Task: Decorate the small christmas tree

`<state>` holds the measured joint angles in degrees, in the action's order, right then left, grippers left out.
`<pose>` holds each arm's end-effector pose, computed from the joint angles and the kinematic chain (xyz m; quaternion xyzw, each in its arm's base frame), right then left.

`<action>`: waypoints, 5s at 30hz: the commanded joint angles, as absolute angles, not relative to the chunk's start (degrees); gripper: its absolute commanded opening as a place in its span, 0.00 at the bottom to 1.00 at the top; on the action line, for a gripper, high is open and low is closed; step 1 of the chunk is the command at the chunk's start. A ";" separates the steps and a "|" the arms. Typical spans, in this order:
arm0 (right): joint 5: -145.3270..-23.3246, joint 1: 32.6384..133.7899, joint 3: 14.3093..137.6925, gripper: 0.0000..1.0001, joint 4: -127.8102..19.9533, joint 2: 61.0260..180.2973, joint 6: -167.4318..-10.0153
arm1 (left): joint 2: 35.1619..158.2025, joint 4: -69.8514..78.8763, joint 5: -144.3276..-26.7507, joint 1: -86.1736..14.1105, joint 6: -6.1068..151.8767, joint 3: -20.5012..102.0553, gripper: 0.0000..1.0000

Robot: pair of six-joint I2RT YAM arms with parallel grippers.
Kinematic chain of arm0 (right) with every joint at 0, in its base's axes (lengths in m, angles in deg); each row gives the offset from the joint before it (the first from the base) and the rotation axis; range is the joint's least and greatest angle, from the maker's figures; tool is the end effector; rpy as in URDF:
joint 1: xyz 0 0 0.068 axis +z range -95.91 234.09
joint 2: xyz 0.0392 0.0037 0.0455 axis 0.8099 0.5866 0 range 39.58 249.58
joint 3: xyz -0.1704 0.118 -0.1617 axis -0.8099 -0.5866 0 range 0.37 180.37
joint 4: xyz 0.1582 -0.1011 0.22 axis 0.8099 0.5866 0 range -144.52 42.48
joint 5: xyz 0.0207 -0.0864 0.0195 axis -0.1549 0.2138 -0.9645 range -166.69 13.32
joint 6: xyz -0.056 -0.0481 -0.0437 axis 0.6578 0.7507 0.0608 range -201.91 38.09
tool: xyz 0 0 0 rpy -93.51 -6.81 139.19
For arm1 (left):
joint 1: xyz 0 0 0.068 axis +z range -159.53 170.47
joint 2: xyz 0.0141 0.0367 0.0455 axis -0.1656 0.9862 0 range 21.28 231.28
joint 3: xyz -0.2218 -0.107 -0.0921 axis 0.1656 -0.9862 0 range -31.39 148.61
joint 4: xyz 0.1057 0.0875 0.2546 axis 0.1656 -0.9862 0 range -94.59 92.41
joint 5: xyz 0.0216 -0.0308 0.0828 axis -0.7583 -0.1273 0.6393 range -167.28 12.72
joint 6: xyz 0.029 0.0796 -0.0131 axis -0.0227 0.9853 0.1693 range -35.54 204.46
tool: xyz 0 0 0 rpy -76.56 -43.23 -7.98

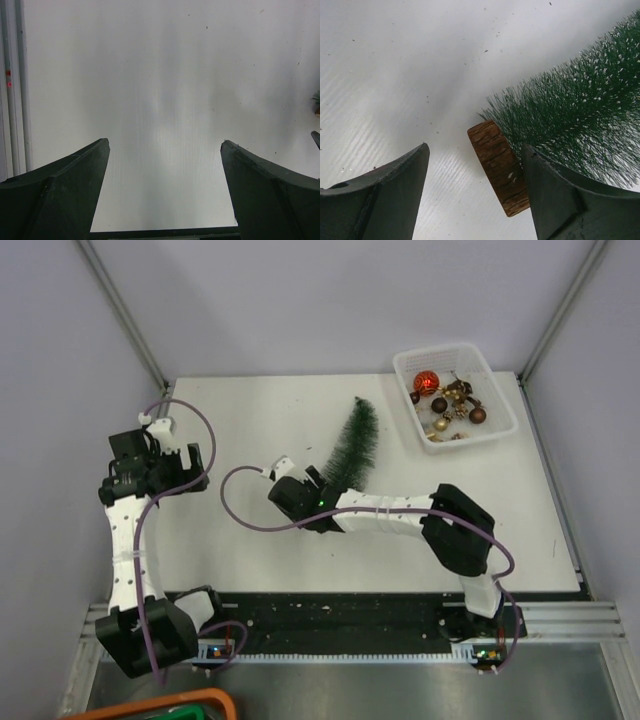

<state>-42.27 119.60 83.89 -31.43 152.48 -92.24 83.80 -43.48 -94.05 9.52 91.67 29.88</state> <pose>0.2338 0.4104 0.1567 -0.3346 0.8457 -0.0321 0.4146 0.2700 0.0701 0.2853 -0.0421 0.9215 -0.0501 0.3828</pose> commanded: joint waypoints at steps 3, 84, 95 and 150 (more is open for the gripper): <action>-39.59 120.09 81.50 0.68 -33.96 149.62 -88.24 | 83.33 -41.54 -93.36 9.98 92.11 29.08 0.99; -72.42 86.70 81.83 0.84 -20.43 135.39 -103.61 | 78.67 -43.82 -94.68 10.16 95.89 28.29 0.99; -54.54 70.28 95.21 0.82 -14.71 134.68 -114.07 | 77.97 -44.17 -95.91 10.16 96.24 27.67 0.99; -48.04 66.48 87.64 0.62 -17.96 130.20 -107.31 | 78.84 -41.45 -95.91 10.16 97.03 24.07 0.99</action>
<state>-52.22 66.23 86.87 -16.81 135.63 -108.67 80.02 -43.90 -95.85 9.89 96.28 24.24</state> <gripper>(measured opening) 0.613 0.987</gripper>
